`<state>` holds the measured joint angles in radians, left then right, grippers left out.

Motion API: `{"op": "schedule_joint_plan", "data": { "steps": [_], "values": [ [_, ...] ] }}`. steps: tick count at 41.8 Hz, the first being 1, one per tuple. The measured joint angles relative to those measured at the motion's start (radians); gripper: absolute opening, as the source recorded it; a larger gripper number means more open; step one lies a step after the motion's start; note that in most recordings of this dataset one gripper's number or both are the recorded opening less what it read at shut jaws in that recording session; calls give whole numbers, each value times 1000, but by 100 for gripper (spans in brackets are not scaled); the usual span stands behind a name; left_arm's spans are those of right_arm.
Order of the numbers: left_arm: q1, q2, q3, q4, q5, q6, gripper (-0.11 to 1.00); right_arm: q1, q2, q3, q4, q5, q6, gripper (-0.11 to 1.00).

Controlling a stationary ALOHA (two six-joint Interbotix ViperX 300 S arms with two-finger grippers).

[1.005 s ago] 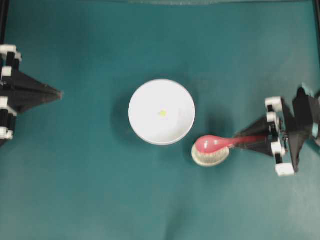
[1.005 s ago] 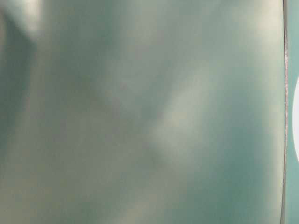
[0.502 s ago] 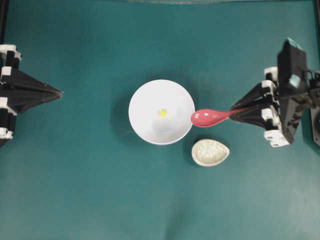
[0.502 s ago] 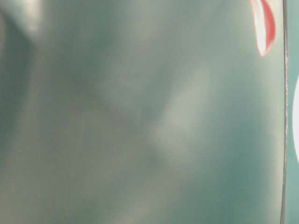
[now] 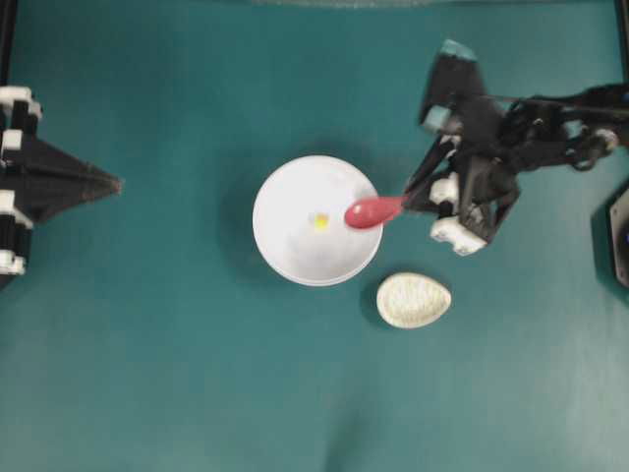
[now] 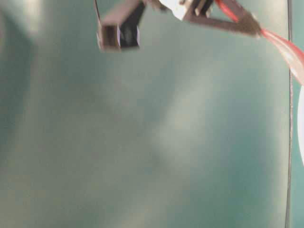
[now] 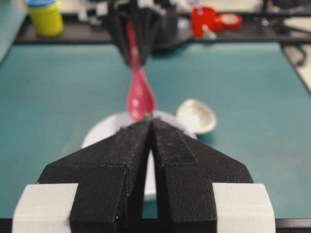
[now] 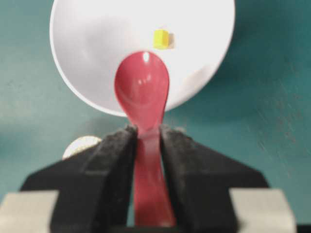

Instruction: Scoop the yellow hexagonal prism block from the bowl with a spoon using the right arm.

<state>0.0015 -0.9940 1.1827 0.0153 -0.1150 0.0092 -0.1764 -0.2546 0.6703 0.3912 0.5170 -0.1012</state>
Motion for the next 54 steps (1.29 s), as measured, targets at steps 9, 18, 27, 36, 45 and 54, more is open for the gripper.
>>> {"op": "schedule_joint_plan", "data": {
  "steps": [9,18,27,36,45,54],
  "values": [
    [0,-2,0,0,0,0,1,0,123,-127,-37,144,3,24],
    [0,-5,0,0,0,0,1,0,184,-209,-77,227,46,24],
    [0,-5,-2,0,-2,2,1,2,201,-227,-160,264,137,24],
    [0,-6,0,0,0,2,1,20,207,-227,-192,270,156,23],
    [0,-6,-2,0,0,2,1,34,238,-227,-193,267,161,24],
    [0,-6,-2,0,0,2,1,35,262,-229,-193,245,161,23]
  ]
}}
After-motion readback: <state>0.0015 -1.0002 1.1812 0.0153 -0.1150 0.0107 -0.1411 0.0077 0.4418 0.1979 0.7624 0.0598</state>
